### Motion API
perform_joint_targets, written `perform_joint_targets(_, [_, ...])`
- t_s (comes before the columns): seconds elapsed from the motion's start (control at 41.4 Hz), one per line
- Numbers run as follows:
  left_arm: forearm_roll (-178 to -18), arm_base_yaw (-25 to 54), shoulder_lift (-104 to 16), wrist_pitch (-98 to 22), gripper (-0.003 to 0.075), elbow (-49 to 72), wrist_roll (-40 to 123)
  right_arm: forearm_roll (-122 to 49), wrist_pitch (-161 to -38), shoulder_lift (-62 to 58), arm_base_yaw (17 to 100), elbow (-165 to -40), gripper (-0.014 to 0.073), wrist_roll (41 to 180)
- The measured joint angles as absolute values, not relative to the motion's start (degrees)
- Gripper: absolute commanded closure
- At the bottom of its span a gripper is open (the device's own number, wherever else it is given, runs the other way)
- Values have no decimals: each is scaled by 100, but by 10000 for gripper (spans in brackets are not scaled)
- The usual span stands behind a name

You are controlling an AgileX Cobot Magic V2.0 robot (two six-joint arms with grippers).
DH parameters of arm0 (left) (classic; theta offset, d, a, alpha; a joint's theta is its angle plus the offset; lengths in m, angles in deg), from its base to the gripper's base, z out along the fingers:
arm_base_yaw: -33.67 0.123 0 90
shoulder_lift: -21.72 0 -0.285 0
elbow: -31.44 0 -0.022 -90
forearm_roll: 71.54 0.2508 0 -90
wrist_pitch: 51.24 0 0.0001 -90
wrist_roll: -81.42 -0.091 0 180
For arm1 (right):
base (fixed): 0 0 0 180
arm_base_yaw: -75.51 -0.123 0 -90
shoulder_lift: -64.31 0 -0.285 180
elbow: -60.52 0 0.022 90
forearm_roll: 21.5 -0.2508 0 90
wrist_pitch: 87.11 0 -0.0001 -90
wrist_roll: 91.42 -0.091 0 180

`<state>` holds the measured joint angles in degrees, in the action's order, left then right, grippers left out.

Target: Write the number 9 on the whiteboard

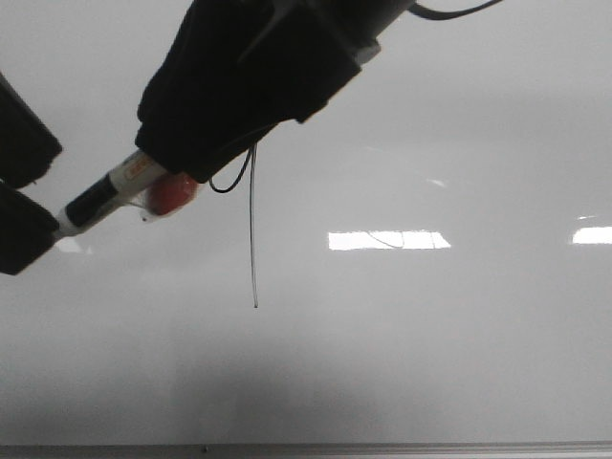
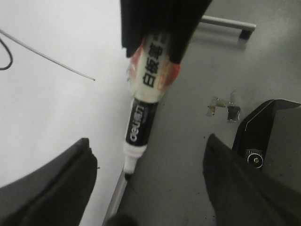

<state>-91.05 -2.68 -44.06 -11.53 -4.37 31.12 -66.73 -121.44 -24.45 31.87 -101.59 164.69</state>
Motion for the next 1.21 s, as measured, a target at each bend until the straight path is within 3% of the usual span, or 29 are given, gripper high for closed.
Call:
perform_joint_targets(0.314, [-9162,-373,-4570,-1445,317,-414,3075,-6673,-12171,-2202,2963,-10159,654,16495])
perform_joint_targets(0.435, [-9329,-373,-4570,-1510,379,-414,3063,-6673,-12171,-2202,2911,-10159,654,16495])
perform_joint_targets(0.677, [-9384,-373,-4570,-1469,599,-414,3053,-6654,-12100,-2202,2914,-10159,654,16495])
perform_joint_targets(0.943, [-9320,-394,-4570,-1310,638,-414,2933,-6603,-12084,-2261,2914,-10159,645,16508])
perform_joint_targets(1.039, [-9295,-394,-4584,-1290,638,-414,2920,-6603,-12084,-2287,2914,-10159,559,16508])
perform_joint_targets(1.209, [-9310,-394,-4602,-1290,638,-414,2910,-6603,-12056,-2297,2914,-10159,237,16508])
